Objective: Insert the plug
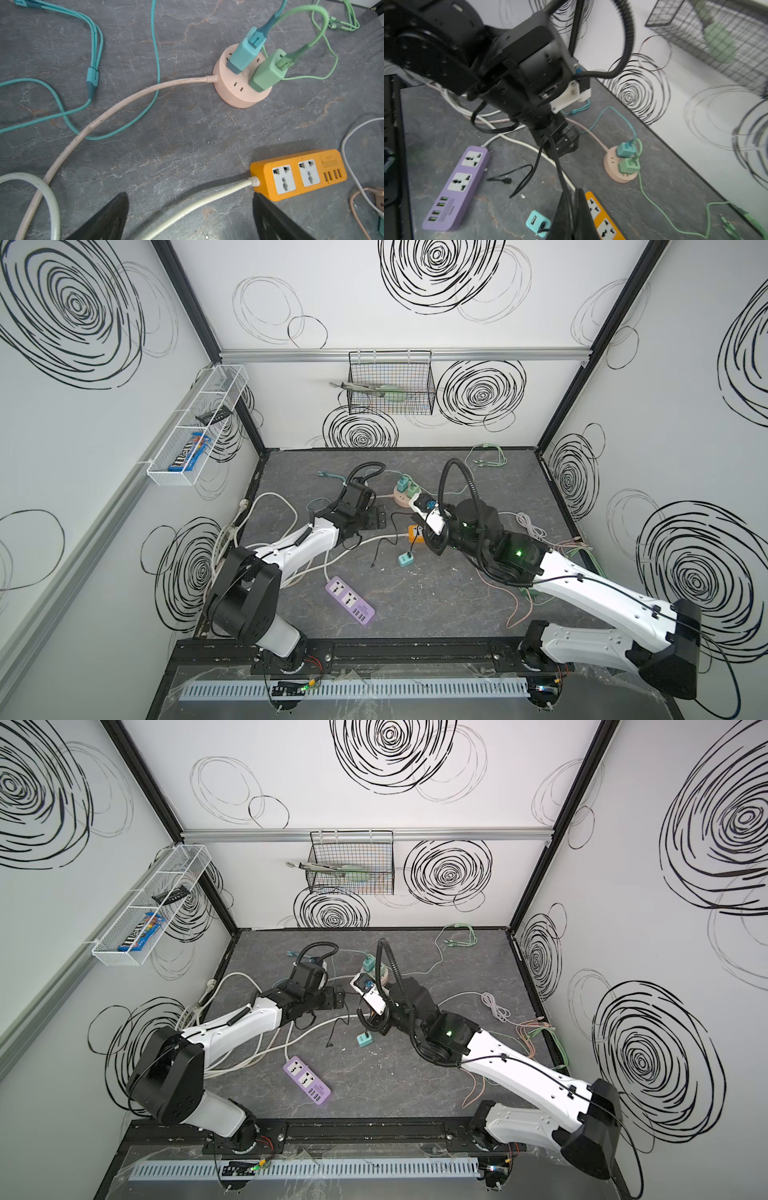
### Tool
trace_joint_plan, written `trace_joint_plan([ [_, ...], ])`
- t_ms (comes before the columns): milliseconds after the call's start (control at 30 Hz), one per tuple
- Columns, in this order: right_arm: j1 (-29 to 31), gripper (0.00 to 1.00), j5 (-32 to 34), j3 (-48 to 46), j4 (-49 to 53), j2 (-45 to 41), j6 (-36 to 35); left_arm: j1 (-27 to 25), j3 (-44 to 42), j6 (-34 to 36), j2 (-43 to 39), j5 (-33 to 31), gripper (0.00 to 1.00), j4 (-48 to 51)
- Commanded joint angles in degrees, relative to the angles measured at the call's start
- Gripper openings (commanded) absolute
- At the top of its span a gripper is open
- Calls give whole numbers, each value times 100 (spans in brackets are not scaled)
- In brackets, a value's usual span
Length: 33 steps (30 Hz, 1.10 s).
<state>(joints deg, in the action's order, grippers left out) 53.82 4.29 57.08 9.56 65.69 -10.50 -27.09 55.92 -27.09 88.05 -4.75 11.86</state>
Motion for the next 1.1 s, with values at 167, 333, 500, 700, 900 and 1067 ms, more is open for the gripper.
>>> trace_joint_plan([
  [167,-620,0,-1492,-1286,-783,-585,601,-143,-191,-153,-69,-43,96,-216],
  [333,-1765,0,-2100,-2221,-1042,-1203,1017,-622,-187,-156,85,-56,96,-151],
  [500,-2416,0,-2170,-2602,-1411,-1147,1518,-1250,-45,-125,392,-98,96,1],
  [700,-2674,2,-1657,-2804,-2033,-815,2059,-1952,216,89,749,-230,96,396],
  [900,-2913,4,-1134,-2718,-2152,-454,2501,-2317,219,170,828,-235,96,724],
  [1067,-3195,7,-1402,-2770,-2073,-328,2589,-2323,130,231,710,200,96,789],
])
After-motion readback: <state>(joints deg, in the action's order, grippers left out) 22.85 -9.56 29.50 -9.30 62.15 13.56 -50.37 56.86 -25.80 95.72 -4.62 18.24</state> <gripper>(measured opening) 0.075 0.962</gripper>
